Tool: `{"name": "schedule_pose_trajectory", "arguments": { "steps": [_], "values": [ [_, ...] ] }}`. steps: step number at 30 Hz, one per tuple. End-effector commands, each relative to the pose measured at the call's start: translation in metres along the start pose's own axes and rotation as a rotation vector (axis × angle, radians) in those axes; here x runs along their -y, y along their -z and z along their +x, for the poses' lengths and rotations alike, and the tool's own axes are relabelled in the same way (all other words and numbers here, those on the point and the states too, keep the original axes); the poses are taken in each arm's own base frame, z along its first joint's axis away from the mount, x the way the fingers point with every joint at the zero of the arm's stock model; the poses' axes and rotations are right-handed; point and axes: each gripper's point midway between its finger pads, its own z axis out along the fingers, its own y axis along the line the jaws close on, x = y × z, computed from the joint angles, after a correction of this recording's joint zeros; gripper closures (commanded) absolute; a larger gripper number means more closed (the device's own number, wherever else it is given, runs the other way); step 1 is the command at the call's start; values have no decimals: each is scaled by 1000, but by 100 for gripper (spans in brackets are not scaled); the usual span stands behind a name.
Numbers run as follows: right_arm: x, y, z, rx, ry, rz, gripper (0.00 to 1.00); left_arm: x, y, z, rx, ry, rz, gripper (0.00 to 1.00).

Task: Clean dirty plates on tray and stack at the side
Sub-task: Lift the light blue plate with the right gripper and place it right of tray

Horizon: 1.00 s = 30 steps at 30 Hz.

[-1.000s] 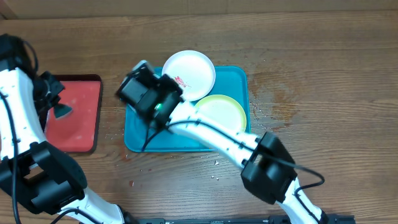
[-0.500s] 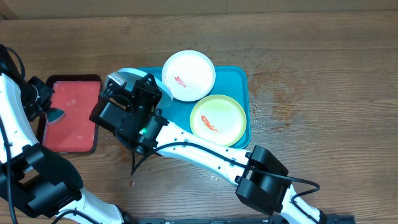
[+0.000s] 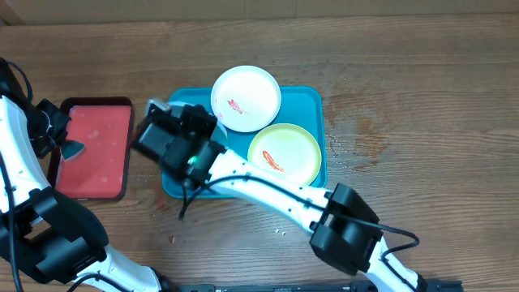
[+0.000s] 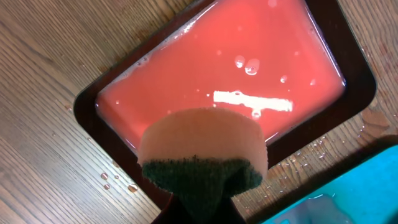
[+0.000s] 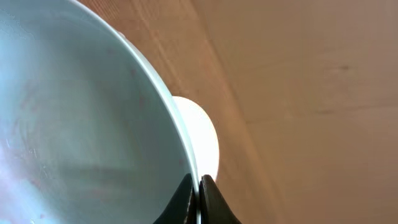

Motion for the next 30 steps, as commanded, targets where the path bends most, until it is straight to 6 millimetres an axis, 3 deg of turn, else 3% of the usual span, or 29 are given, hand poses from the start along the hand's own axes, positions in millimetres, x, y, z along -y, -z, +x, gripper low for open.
{"name": "schedule_pose_trajectory", "arguments": {
  "steps": [1,3,6,9,11,14,16,17,21,24,30],
  "values": [
    [72,16,-11,52,-323,125,96,5,18,-6,46,9,29,96],
    [79,17,-15,76,-387,73,96,5,18,-6,46,9,29,96],
    [70,10,-16,104,-441,-195,96,5,18,-6,45,9,29,96],
    [77,-6,3,47,-615,-417,96,5,18,-6,45,9,29,96],
    [89,-27,32,-40,-763,-590,96,5,18,-5,44,9,31,96],
    [115,-57,86,-186,-932,-674,96,10,18,-4,35,8,57,96],
    [135,-75,125,-281,-1025,-654,96,11,18,-4,35,7,65,96],
    [149,-84,157,-352,-1082,-623,96,11,18,-4,36,7,65,96],
    [179,-102,237,-513,-1193,-544,96,13,18,-4,33,6,76,96],
    [188,-112,292,-609,-1272,-499,96,14,18,-4,34,6,80,96],
    [193,-139,382,-681,-1408,-399,96,14,18,-5,38,6,82,96]
  ]
}}
